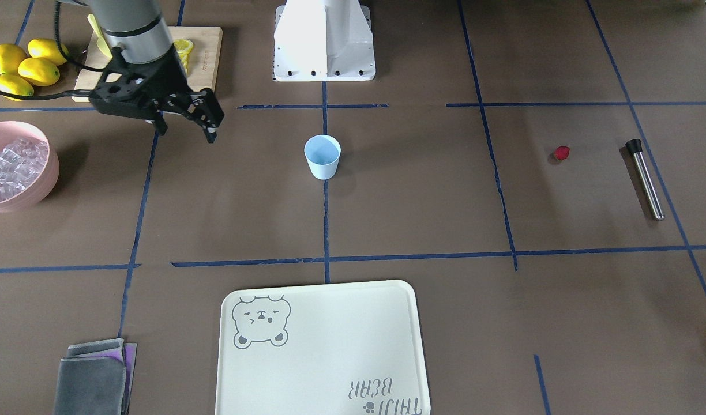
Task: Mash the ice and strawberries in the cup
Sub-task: 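Move the right gripper back over the pink ice bowl, then lower the right gripper into the bowl and grasp another ice cube, then carry the ice cube with the right gripper over the blue cup, then open the right gripper to drop the ice cube into the cup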
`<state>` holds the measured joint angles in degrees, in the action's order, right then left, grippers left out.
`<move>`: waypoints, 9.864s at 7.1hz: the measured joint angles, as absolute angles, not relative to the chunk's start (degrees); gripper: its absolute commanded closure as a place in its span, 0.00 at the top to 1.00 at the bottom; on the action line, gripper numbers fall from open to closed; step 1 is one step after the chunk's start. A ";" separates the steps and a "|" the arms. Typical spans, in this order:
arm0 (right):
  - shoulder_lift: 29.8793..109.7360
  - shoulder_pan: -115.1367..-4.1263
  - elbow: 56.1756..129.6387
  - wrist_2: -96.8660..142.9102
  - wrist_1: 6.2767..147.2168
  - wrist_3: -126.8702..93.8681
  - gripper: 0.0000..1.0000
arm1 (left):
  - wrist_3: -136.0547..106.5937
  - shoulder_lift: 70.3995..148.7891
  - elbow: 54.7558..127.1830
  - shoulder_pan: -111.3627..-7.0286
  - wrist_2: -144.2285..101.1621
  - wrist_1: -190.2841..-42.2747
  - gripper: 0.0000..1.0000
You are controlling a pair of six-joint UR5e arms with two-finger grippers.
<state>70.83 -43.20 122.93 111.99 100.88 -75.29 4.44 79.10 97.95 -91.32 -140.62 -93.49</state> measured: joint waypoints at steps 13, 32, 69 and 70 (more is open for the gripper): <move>108.24 -56.64 111.75 122.16 60.07 -65.54 0.78 | 4.56 79.10 98.40 -91.32 -140.89 -93.51 1.00; 108.45 -55.78 108.27 119.41 60.38 -65.64 0.74 | 4.57 79.10 98.44 -91.32 -140.98 -93.55 1.00; 42.09 -23.23 98.00 102.15 103.36 -71.95 0.99 | 4.57 79.48 96.91 -91.24 -141.59 -93.43 1.00; 42.13 -23.51 98.58 101.79 103.41 -71.88 0.99 | 4.57 79.54 96.93 -91.23 -141.59 -93.44 1.00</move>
<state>42.13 -23.51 98.58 101.79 103.41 -71.88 4.57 79.54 96.93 -91.23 -141.59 -93.44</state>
